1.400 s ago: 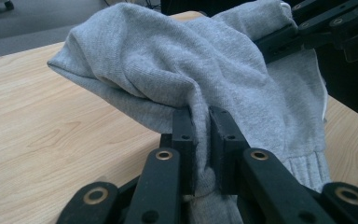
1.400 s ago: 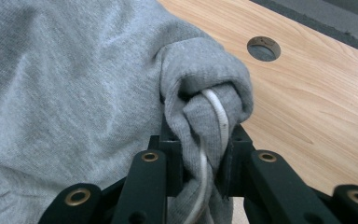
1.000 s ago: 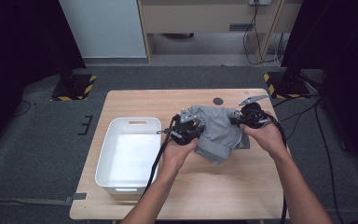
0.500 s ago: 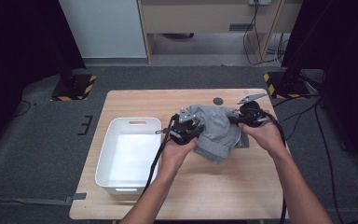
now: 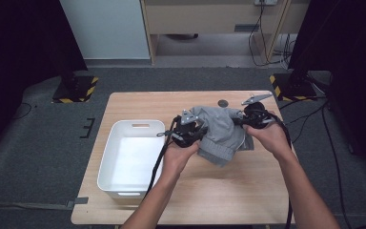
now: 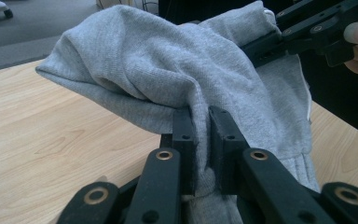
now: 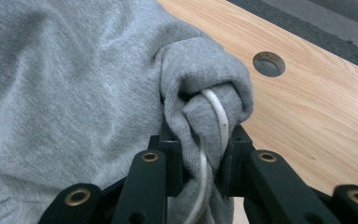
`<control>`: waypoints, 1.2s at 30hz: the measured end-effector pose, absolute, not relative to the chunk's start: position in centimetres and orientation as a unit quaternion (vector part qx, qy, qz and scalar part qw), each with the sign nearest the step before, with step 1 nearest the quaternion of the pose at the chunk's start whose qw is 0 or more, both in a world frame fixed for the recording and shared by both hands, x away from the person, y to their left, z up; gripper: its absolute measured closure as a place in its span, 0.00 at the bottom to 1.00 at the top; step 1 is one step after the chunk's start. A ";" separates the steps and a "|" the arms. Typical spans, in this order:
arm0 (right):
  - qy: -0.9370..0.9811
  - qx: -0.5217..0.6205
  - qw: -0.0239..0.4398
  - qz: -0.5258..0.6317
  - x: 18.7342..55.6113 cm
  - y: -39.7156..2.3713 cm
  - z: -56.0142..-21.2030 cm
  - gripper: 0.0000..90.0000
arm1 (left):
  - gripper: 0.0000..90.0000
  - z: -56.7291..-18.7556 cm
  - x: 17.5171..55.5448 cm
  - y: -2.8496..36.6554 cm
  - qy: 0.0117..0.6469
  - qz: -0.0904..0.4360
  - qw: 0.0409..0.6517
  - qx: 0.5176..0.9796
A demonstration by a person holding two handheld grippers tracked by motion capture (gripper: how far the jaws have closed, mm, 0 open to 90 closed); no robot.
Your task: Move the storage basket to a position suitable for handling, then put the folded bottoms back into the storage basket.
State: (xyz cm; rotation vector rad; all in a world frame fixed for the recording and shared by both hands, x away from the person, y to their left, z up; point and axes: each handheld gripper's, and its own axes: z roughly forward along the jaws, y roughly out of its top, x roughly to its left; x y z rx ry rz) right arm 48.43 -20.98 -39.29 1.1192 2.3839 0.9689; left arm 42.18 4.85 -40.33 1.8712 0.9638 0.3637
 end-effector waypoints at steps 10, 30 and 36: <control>0.838 0.390 0.168 0.344 48.4 -20.6 -38.8 0.84 | 0.91 -39.8 42.0 5.1 0.392 0.150 0.485 0.767; 0.840 0.383 0.171 0.345 48.4 -19.8 -37.6 0.84 | 0.91 -38.4 41.4 5.6 0.386 0.153 0.498 0.762; 0.841 0.381 0.171 0.345 48.4 -19.5 -37.3 0.84 | 0.91 -38.1 41.3 5.8 0.387 0.152 0.501 0.759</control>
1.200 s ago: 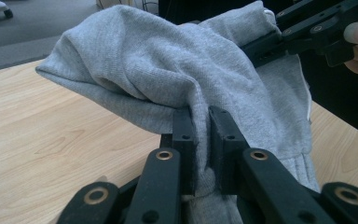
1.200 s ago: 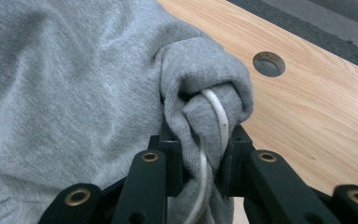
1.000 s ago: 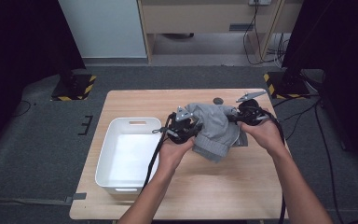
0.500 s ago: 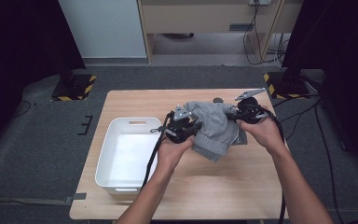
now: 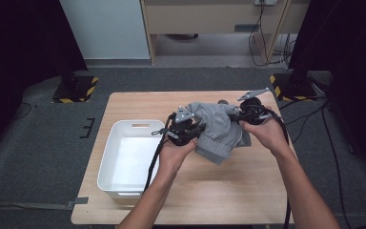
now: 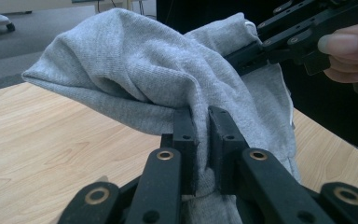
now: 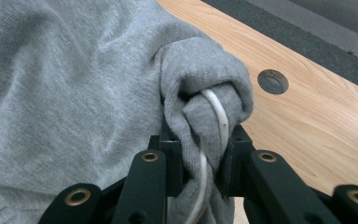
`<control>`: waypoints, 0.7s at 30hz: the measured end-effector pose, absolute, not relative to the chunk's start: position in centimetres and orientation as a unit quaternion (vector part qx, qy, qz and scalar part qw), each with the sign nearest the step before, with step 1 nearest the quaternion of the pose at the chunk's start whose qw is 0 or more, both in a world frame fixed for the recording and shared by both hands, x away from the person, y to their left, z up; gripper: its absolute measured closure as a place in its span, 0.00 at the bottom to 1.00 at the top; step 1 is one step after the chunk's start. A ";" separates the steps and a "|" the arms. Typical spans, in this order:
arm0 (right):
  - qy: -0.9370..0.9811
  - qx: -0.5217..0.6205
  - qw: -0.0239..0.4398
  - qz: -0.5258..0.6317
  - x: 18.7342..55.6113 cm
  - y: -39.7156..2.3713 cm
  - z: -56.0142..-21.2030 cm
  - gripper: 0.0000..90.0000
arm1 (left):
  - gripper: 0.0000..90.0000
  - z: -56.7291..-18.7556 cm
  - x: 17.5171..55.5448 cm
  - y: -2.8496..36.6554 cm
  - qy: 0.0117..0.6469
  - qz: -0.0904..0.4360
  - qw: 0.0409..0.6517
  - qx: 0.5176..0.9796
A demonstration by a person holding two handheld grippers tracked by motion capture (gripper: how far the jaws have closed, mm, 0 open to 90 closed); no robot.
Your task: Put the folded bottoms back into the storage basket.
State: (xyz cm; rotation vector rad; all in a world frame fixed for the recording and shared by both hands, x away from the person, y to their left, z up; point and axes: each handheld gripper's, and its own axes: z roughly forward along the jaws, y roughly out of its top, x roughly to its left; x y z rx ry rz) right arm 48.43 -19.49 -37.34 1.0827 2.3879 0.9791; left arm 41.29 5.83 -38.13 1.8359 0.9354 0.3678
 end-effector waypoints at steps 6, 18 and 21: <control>0.842 0.380 0.169 0.344 48.4 -19.0 -37.0 0.84 | 0.91 -37.8 41.2 6.4 0.389 0.154 0.499 0.759; 0.845 0.371 0.170 0.346 48.4 -17.5 -36.2 0.84 | 0.91 -37.1 41.1 8.0 0.393 0.155 0.501 0.755; 0.845 0.370 0.170 0.347 48.4 -17.2 -36.0 0.84 | 0.91 -36.9 41.1 8.4 0.393 0.157 0.499 0.756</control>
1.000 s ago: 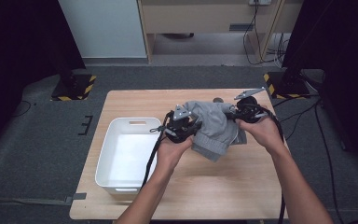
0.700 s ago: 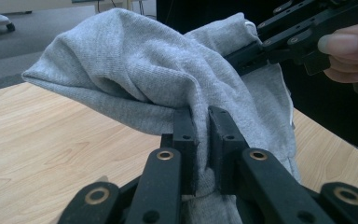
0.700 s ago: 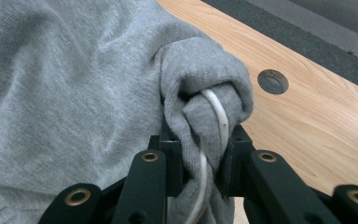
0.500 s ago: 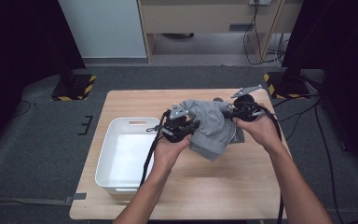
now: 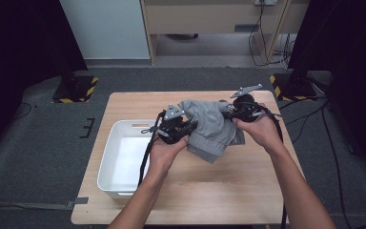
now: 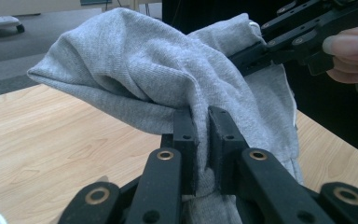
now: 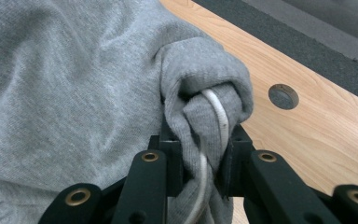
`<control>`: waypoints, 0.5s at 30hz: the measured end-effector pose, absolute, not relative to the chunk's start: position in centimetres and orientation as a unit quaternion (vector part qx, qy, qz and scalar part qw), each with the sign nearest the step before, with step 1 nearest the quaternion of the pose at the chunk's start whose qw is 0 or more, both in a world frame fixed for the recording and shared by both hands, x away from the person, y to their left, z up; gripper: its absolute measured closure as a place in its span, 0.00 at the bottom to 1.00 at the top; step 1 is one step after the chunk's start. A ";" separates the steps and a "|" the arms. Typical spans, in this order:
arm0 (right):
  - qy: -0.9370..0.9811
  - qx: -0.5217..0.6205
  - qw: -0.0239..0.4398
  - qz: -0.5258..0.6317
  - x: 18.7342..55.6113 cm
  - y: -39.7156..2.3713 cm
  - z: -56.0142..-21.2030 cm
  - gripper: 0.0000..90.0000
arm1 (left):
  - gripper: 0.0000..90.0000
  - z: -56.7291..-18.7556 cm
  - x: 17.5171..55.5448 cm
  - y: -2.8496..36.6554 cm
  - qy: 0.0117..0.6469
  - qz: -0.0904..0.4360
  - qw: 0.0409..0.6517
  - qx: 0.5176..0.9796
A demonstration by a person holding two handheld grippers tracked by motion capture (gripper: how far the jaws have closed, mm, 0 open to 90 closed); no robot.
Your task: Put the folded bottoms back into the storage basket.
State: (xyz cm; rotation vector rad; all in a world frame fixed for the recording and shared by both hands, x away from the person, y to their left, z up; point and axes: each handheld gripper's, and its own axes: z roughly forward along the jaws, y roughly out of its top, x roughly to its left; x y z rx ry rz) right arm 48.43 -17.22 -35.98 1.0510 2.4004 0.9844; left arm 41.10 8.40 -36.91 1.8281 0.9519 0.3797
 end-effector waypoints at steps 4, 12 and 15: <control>0.846 0.370 0.170 0.344 48.5 -16.8 -35.8 0.84 | 0.91 -36.9 41.2 8.9 0.397 0.159 0.498 0.754; 0.849 0.364 0.173 0.342 48.6 -15.7 -35.1 0.84 | 0.91 -36.6 41.1 9.7 0.401 0.162 0.501 0.750; 0.849 0.364 0.173 0.342 48.7 -15.4 -35.0 0.84 | 0.91 -36.5 41.2 10.0 0.402 0.161 0.500 0.750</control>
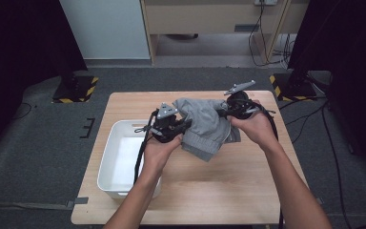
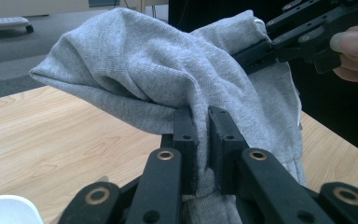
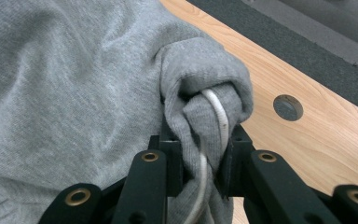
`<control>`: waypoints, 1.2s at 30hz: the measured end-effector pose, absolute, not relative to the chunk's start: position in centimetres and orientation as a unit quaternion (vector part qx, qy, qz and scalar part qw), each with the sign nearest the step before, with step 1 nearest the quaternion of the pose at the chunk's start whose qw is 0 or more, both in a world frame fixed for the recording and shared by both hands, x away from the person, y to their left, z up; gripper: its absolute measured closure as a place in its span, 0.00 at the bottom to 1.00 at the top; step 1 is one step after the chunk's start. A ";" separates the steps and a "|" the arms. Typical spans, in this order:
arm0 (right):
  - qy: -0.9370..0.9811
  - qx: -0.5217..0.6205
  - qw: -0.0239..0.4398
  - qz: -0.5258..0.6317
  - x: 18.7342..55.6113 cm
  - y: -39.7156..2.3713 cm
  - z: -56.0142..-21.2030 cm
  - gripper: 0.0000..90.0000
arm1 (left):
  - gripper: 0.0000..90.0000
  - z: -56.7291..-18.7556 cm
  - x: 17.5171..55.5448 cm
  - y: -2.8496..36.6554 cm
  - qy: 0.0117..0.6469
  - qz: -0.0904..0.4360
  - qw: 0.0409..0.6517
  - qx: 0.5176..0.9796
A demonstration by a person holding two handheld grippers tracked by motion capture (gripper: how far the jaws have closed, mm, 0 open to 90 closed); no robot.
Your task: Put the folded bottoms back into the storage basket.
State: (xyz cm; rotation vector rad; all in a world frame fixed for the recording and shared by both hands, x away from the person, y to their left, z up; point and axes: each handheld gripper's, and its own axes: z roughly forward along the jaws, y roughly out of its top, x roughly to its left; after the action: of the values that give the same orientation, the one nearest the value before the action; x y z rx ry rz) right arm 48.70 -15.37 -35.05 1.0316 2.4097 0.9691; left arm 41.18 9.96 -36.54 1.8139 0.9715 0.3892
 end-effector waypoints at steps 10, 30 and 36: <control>0.852 0.360 0.169 0.340 49.0 -14.5 -35.0 0.84 | 0.91 -36.4 41.3 11.0 0.407 0.159 0.501 0.747; 0.858 0.343 0.167 0.343 49.0 -11.3 -33.4 0.84 | 0.91 -35.3 40.5 14.2 0.411 0.170 0.506 0.739; 0.861 0.338 0.169 0.340 49.1 -10.2 -33.0 0.84 | 0.91 -35.0 40.4 15.1 0.413 0.174 0.508 0.736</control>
State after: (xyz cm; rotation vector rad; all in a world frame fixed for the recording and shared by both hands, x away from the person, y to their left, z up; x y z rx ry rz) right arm 49.08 -10.25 -32.98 0.9604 2.4494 0.9663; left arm 40.39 15.11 -35.00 1.7730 0.9963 0.4186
